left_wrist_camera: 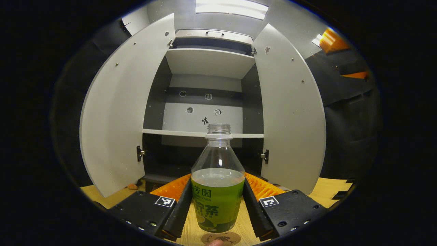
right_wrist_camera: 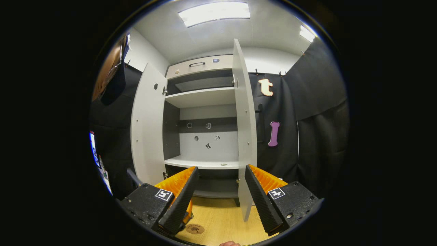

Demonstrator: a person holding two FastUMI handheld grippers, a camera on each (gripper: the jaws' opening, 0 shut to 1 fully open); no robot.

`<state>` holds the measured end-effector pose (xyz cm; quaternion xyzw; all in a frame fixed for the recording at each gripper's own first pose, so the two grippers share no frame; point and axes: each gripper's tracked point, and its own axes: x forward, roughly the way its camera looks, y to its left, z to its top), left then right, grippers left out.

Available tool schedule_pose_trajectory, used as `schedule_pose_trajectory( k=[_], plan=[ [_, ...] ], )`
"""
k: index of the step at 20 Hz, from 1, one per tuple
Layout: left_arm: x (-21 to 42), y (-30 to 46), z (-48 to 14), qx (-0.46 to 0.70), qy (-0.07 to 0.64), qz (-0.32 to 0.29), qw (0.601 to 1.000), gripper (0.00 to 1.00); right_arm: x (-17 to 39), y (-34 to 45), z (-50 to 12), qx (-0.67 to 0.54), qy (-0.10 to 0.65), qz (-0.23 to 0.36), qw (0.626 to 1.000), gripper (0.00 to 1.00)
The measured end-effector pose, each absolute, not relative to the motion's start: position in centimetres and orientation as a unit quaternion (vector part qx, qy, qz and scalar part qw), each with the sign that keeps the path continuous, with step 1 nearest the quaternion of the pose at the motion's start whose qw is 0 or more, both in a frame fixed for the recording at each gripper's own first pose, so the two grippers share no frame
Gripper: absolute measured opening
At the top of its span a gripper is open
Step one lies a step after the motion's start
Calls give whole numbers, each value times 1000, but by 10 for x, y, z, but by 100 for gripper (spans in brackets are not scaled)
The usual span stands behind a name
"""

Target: Grasp the bottle in the cabinet with the left hand and place it on the coaster, then close the right door with the right hand and the left door with the left hand.

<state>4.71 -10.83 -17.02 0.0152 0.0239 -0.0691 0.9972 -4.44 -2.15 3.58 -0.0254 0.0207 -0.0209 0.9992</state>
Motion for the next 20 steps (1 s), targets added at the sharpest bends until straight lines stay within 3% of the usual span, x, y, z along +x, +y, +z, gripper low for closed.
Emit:
schedule_pose_trajectory(
  k=[3,10,20],
  plan=[
    [44,-111,-213,40,66,-70,995,74,-46,-25,35,-29,32,-25,999,84],
    [45,-117,-255,30,90,-74,993,74,-44,-32,27,-41,58,-36,997,84],
    [35,-118,-265,14,106,-97,990,81,-28,-32,17,-33,65,-27,997,84]
  ],
)
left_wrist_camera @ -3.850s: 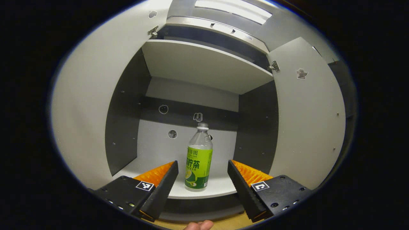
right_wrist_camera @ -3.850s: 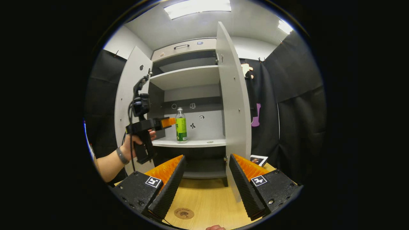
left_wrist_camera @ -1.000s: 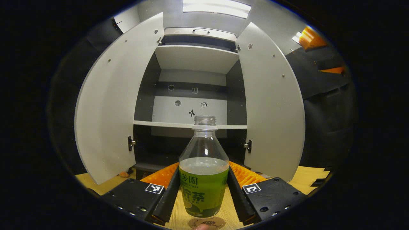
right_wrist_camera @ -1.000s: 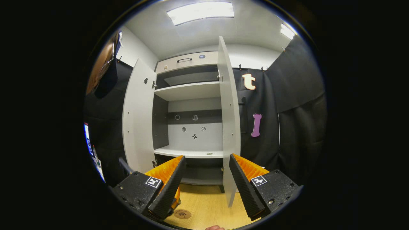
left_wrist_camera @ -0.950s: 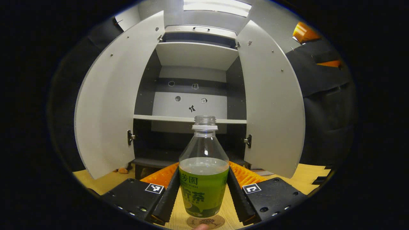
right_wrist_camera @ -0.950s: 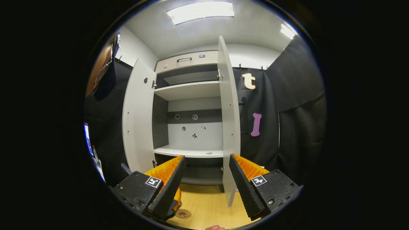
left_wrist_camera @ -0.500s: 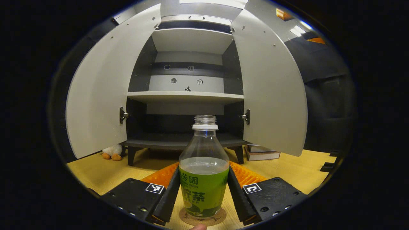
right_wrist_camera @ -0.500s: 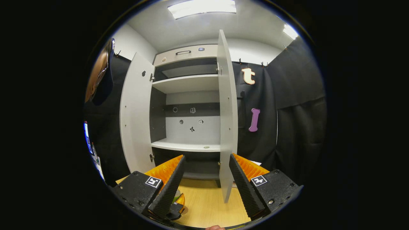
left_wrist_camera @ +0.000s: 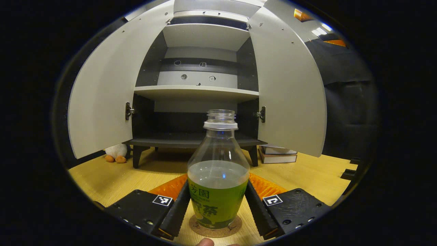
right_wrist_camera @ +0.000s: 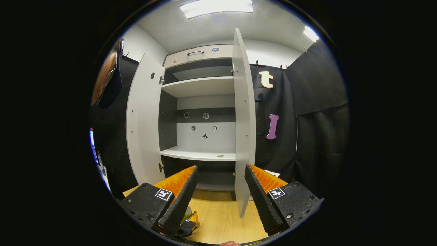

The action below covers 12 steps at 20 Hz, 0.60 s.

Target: Grasp the bottle in the cabinet with the left hand and place it on the coaster, then close the right door with the right hand and the left door with the left hand.

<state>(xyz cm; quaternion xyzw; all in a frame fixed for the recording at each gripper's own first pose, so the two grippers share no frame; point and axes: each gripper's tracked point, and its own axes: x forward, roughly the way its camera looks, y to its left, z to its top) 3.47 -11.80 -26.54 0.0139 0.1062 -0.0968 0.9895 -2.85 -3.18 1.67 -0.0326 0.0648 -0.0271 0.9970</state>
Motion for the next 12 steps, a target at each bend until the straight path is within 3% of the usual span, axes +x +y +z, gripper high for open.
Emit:
schedule_pose_trajectory(
  k=[2,3,4,12],
  plan=[
    [34,-120,-264,17,107,-107,988,85,-27,-33,18,-33,63,-26,997,84],
    [31,-120,-263,19,105,-110,988,94,-26,-33,18,-35,63,-26,997,84],
    [27,-121,-259,20,100,-115,988,98,-25,-33,18,-37,63,-25,997,84],
    [19,-116,-216,14,61,-114,991,97,-20,-31,17,-22,54,-12,998,84]
  ],
)
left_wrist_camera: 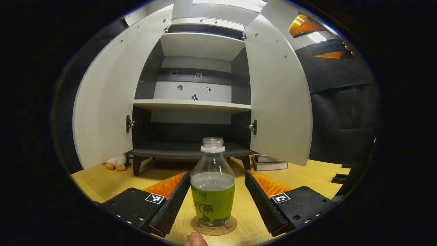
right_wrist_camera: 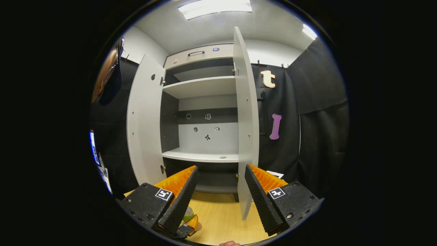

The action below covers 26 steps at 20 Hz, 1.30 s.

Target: Grasp the bottle in the cabinet with the left hand and place it on the coaster, then close the right door with the right hand and the left door with the left hand.

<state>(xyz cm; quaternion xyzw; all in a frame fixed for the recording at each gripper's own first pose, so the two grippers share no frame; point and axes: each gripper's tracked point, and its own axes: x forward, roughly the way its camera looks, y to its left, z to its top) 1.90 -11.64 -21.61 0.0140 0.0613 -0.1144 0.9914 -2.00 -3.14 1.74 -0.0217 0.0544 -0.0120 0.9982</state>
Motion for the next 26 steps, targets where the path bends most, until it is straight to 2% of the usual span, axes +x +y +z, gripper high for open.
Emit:
schedule_pose_trajectory(
  k=[6,14,15,16,20,24,26],
  plan=[
    [14,-111,-151,-4,33,-120,992,97,-19,-31,16,-17,44,-6,999,84],
    [5,-80,-78,-33,53,-116,991,95,-8,-81,74,-24,-30,-44,998,84],
    [3,-73,-75,-29,51,-110,992,100,-3,-96,87,-30,-37,-59,997,84],
    [1,-68,-72,-23,49,-105,993,95,2,-112,99,-38,-42,-77,995,84],
    [-6,-54,-66,4,42,-93,995,95,35,-177,146,-35,-53,-141,988,84],
    [-6,-42,-57,15,24,-74,997,95,76,-223,146,-20,-40,-161,986,83],
    [-2,-37,-55,14,18,-62,998,95,93,-223,141,7,-28,-149,988,84]
  ],
)
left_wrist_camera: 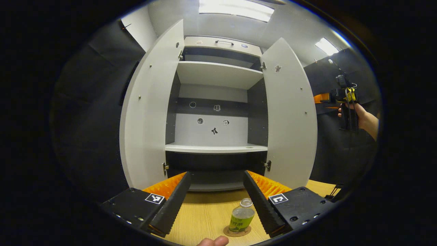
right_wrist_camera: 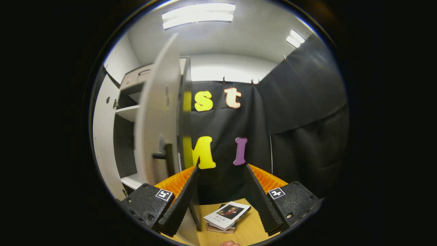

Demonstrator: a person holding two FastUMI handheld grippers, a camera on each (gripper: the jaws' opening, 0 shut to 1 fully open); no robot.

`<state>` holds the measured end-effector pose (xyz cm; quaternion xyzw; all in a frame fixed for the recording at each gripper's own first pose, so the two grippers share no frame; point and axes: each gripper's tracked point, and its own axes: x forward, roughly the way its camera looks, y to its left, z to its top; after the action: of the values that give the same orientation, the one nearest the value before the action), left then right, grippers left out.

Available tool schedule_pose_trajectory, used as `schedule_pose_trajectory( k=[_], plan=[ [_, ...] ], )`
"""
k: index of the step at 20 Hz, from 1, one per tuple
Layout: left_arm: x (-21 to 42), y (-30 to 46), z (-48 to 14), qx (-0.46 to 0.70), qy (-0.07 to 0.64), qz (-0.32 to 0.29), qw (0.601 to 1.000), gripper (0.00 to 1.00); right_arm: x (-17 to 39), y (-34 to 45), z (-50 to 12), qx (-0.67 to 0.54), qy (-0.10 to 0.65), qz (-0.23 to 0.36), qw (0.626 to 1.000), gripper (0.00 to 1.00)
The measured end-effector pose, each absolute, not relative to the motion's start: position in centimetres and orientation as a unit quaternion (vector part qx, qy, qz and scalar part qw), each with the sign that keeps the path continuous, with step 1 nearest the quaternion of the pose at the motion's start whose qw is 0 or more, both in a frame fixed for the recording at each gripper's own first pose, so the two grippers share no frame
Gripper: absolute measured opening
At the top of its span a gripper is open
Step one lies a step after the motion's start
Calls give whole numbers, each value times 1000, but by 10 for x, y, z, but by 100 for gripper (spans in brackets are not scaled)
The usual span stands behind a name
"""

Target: Grasp the bottle in the cabinet with the left hand and place it on the coaster, then close the right door with the right hand and the left door with the left hand.

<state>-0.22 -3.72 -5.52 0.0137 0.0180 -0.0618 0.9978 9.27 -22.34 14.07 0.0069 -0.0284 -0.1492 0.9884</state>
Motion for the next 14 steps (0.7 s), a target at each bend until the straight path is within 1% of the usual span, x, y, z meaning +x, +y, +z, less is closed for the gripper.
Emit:
schedule_pose_trajectory(
  k=[2,3,4,8,14],
  plan=[
    [-2,-32,-55,9,17,-50,999,95,101,-221,137,22,-22,-145,989,84],
    [-3,-30,-55,7,17,-46,999,99,102,-220,139,21,-24,-144,989,83],
    [-3,-29,-56,4,17,-44,999,95,102,-216,139,19,-21,-140,990,82],
    [-3,-23,-59,6,23,-42,999,95,103,-197,140,-6,-14,-120,993,81],
    [2,-10,-54,13,18,-32,999,95,116,-131,131,6,-1,-53,999,81]
  ],
)
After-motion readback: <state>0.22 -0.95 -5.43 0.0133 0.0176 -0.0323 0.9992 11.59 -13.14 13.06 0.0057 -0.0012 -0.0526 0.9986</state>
